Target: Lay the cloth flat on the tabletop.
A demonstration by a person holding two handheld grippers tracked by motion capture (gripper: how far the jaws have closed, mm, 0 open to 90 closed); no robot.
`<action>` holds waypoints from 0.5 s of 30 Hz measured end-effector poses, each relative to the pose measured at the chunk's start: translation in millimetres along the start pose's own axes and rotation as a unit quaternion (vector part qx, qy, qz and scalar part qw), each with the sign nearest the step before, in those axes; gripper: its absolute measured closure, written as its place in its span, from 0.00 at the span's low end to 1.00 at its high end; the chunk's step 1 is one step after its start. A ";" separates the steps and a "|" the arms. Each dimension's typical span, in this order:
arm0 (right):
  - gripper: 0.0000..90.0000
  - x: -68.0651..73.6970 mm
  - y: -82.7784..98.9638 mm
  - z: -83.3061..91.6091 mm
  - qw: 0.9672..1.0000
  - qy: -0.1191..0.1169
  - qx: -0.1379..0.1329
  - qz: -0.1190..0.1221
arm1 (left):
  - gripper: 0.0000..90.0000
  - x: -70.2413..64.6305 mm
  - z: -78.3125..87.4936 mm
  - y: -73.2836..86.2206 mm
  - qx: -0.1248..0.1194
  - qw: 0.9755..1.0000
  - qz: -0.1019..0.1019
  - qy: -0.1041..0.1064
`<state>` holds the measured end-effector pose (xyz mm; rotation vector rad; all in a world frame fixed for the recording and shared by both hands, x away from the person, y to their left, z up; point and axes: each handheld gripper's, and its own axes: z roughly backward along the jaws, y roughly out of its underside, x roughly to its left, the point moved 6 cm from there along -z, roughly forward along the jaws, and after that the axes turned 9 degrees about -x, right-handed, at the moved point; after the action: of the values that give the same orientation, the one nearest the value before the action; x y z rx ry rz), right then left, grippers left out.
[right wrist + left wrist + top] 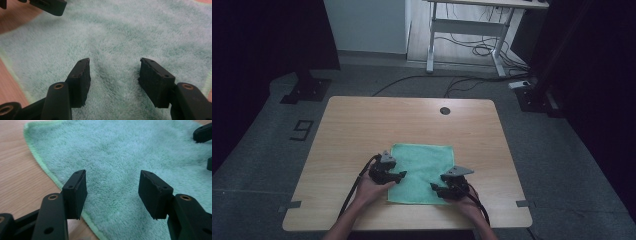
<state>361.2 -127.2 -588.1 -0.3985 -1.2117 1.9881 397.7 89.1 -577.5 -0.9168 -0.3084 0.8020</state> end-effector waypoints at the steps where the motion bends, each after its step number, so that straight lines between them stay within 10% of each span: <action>1: 0.47 0.0 0.6 -0.9 1.000 0.001 0.001 0.004 | 0.45 0.4 -2.3 0.6 0.002 1.000 0.000 -0.001; 15: 0.45 -4.8 0.3 -0.6 1.000 0.016 0.002 0.011 | 0.45 4.5 -11.3 -2.9 0.006 1.000 0.005 -0.010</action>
<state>364.6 -130.5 -589.2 -0.4437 -1.1882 1.9951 408.4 84.7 -582.3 -0.8996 -0.3157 0.8219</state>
